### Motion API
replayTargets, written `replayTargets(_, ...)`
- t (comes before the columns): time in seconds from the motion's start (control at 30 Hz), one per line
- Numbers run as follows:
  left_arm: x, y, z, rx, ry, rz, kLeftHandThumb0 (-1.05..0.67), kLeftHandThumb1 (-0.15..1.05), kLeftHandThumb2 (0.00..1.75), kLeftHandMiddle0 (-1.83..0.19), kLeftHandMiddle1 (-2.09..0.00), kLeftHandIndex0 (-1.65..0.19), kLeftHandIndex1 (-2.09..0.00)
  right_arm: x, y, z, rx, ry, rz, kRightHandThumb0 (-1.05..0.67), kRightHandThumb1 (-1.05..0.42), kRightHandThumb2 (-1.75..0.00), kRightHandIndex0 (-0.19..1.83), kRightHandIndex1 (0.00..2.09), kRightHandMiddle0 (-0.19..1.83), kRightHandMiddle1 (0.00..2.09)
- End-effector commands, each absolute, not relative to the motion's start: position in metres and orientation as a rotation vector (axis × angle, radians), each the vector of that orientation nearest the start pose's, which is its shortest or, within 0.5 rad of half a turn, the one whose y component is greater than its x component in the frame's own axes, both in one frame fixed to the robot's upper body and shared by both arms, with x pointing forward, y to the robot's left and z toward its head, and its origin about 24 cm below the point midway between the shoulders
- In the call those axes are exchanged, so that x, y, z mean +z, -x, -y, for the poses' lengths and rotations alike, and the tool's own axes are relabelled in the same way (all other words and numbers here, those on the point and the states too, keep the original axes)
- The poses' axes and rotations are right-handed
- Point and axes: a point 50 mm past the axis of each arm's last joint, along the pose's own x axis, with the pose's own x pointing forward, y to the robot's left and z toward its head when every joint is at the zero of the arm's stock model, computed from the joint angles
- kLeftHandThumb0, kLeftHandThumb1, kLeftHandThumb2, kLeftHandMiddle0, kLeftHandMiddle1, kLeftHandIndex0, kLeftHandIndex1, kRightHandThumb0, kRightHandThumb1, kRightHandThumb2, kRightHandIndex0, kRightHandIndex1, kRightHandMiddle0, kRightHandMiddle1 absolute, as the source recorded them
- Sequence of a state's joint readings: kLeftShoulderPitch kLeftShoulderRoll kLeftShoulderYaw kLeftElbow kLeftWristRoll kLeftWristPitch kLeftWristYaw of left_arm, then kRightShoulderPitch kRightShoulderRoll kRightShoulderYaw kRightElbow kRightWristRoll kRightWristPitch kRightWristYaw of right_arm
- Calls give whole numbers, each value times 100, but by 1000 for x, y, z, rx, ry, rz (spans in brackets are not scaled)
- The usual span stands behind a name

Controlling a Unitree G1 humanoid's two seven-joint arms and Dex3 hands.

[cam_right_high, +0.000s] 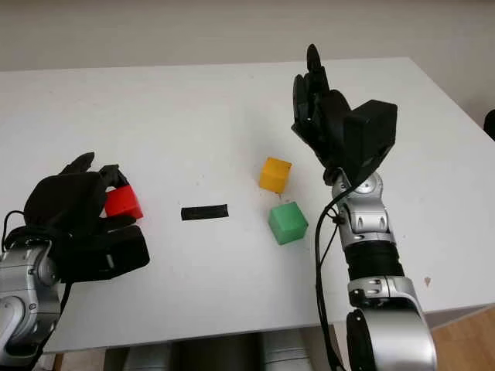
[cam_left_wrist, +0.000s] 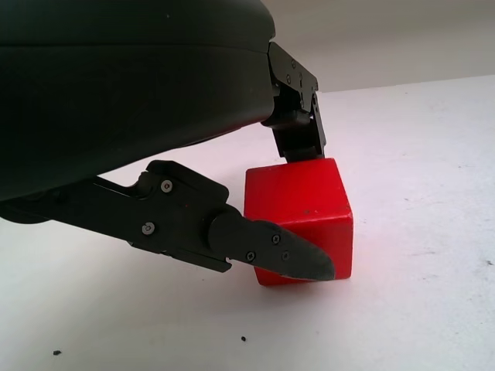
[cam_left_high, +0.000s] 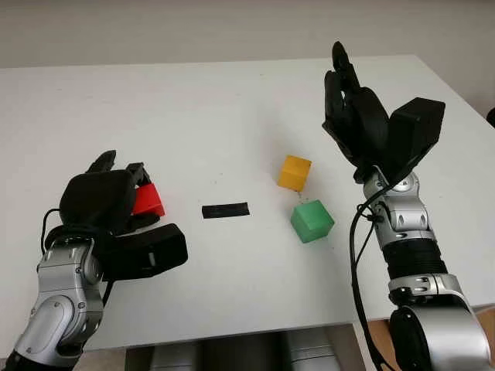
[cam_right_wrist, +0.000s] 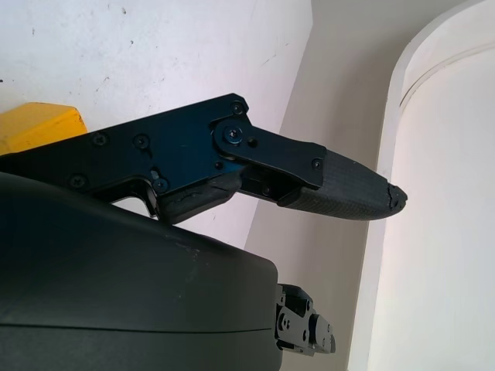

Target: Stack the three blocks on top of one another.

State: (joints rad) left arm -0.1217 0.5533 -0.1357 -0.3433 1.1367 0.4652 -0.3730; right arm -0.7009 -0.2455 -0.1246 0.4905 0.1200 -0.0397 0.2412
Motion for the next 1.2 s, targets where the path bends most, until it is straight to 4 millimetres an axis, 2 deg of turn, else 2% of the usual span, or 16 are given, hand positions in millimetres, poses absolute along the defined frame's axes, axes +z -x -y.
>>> replayTargets(0.0, 141, -262, -218, 130, -1566, -115, -36, 105, 10, -13, -6, -26, -138, 167, -373, 175, 202, 93, 281, -80, -105, -73, -19, 0, -19, 0)
replayTargets(0.23, 154, -261, -212, 118, -1587, -43, -38, 104, 7, -16, -6, -27, -141, 166, -373, 174, 210, 89, 275, -79, -105, -73, -19, 0, -19, 0)
replayTargets(0.43, 170, -264, -199, 79, -1641, 40, -40, 104, 6, -19, -6, -28, -131, 166, -372, 173, 217, 93, 277, -79, -105, -73, -19, 0, -19, 0)
replayTargets(0.83, 200, -285, -168, -221, -1568, 107, -38, 103, 5, -18, -5, -36, -125, 165, -373, 170, 218, 84, 277, -77, -105, -72, -19, 0, -19, 0)
replayTargets(1.17, 203, -303, -146, -329, -1523, 169, -36, 98, 5, -24, -6, -43, -124, 164, -374, 167, 223, 72, 276, -77, -105, -71, -19, 0, -19, 0)
